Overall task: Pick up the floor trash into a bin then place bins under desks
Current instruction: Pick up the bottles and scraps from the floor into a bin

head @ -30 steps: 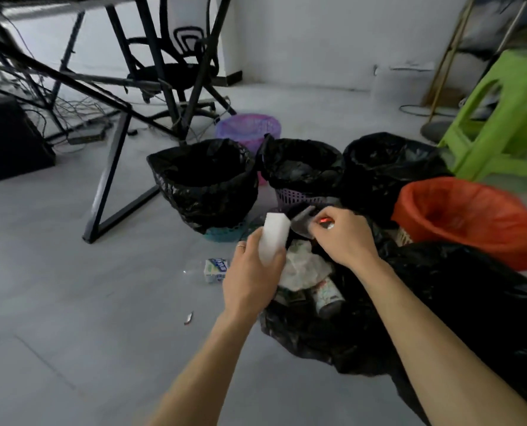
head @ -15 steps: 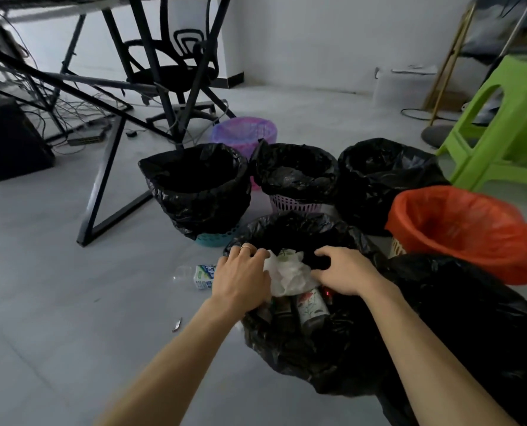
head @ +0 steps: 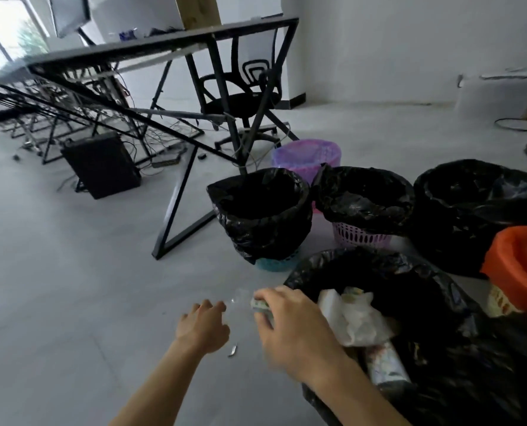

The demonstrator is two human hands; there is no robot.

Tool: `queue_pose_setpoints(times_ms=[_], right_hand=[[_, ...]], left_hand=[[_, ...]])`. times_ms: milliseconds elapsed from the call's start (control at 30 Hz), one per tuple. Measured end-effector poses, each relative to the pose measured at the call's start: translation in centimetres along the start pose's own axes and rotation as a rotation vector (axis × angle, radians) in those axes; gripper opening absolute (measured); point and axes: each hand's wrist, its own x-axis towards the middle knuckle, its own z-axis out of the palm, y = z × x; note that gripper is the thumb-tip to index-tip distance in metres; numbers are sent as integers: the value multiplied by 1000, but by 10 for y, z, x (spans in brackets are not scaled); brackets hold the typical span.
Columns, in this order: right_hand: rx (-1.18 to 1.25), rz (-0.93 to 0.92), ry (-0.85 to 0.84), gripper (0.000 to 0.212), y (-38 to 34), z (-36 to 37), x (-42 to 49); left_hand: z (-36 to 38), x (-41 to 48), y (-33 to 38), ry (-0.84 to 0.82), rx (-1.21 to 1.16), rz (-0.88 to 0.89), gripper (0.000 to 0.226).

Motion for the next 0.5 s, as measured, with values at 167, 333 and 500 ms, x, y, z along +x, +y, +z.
queue_pose_setpoints(times_ms=[167, 333, 500], right_hand=[[-166, 138, -348, 25, 4, 120, 4], [-284, 367, -641, 37, 58, 201, -17], [-378, 496, -366, 55, 100, 250, -14]], left_hand=[[67, 19, -61, -197, -13, -71, 57], [113, 59, -76, -253, -47, 3, 58], [159, 97, -61, -185, -166, 201, 56]])
